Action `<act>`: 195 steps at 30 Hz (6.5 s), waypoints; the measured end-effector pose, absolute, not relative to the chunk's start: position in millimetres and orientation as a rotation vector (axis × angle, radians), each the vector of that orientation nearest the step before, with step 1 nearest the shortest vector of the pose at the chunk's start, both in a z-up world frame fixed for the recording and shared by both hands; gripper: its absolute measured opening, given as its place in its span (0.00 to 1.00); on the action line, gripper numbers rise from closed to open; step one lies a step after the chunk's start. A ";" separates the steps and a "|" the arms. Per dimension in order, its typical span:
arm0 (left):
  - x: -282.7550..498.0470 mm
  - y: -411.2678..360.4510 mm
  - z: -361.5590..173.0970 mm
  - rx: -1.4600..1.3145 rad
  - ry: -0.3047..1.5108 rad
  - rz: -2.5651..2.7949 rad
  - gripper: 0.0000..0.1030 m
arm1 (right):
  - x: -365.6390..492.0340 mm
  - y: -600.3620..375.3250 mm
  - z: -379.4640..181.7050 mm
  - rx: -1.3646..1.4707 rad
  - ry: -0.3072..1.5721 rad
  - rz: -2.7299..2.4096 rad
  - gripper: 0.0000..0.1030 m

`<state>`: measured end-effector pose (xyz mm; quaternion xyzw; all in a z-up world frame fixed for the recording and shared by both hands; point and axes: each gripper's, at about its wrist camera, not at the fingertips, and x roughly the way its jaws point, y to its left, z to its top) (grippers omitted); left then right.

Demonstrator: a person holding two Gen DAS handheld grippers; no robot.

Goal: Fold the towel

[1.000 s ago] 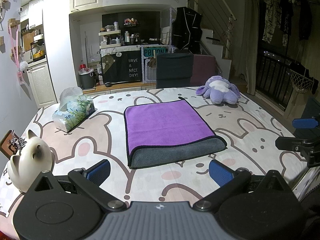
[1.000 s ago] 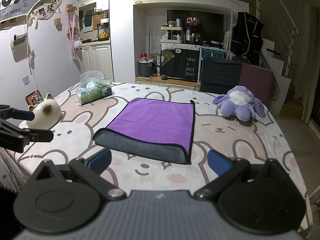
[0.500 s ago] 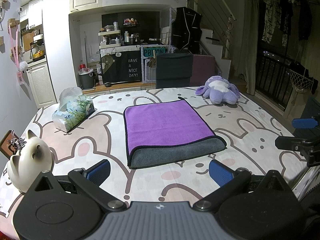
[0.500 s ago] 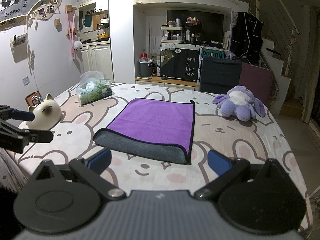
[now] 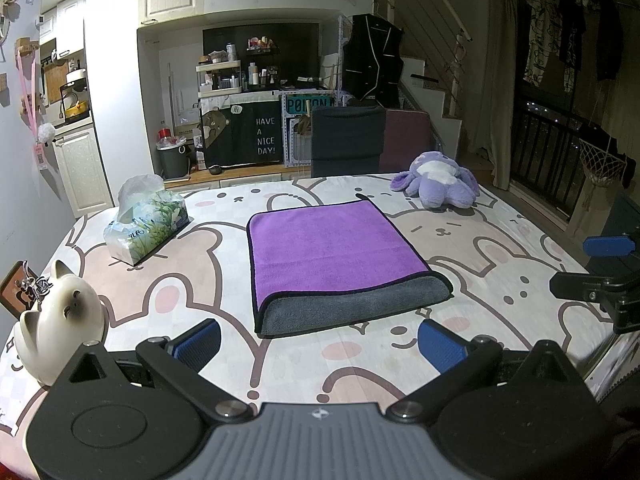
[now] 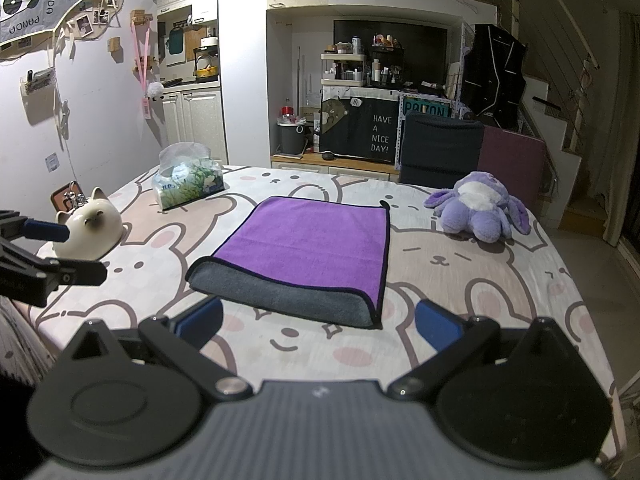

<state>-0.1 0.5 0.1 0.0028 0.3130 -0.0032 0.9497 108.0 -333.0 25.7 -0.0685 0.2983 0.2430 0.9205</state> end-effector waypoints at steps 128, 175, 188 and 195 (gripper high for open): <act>181.2 80.8 -127.8 -0.092 0.860 -0.200 0.71 | 300.0 -306.0 -117.5 -0.082 0.868 0.648 0.90; 197.3 95.1 -122.6 -0.127 0.888 -0.135 0.05 | 306.2 -302.2 -109.8 -0.143 0.911 0.688 0.06; 210.1 96.2 -88.2 -0.148 0.766 -0.076 0.05 | 318.0 -305.2 -68.9 -0.085 0.763 0.649 0.06; 226.3 92.6 -66.0 -0.161 0.687 -0.037 0.04 | 327.3 -296.8 -49.5 -0.077 0.687 0.620 0.06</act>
